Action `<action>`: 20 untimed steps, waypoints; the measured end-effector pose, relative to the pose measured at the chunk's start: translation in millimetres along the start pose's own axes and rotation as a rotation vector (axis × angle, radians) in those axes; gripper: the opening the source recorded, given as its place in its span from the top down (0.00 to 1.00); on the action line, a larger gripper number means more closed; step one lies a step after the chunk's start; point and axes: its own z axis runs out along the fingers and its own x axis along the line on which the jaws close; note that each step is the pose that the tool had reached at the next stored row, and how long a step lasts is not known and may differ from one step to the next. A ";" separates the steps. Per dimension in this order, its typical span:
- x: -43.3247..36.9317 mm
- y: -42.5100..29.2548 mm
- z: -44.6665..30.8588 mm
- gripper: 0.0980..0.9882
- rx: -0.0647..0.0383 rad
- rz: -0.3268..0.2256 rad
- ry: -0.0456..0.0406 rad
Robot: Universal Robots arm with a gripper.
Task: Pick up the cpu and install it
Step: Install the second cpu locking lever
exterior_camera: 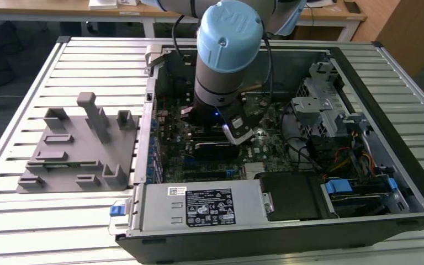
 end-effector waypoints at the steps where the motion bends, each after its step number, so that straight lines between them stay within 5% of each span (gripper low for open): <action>1: 0.1 0.5 -1.9 0.99 0.000 0.000 0.0002; 8: 0.7 5.5 -17.3 0.99 0.000 0.000 0.0003; 20: 1.3 12.8 -39.5 0.99 -0.017 -0.001 -0.0006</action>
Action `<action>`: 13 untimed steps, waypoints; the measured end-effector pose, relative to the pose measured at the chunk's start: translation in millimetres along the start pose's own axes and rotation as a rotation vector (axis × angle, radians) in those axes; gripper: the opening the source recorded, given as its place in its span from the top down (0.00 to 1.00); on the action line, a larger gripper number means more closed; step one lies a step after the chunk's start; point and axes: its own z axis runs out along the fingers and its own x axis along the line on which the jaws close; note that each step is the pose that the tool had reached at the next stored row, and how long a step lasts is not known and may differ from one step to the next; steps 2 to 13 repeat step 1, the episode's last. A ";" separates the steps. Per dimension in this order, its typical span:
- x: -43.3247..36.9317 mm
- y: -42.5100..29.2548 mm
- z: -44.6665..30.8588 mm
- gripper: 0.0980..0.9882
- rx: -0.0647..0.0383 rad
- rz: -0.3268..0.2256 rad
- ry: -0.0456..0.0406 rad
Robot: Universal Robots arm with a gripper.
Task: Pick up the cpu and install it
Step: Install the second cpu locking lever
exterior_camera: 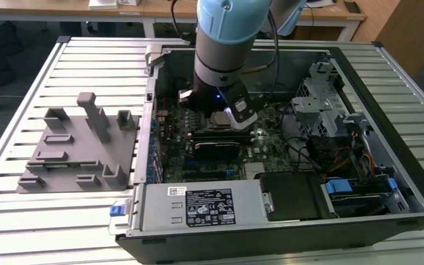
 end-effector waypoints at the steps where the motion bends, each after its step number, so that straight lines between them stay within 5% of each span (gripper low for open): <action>1: 0.0 0.0 0.0 0.99 0.000 0.000 0.0000; 13: 0.0 0.0 0.0 0.99 0.000 0.000 0.0000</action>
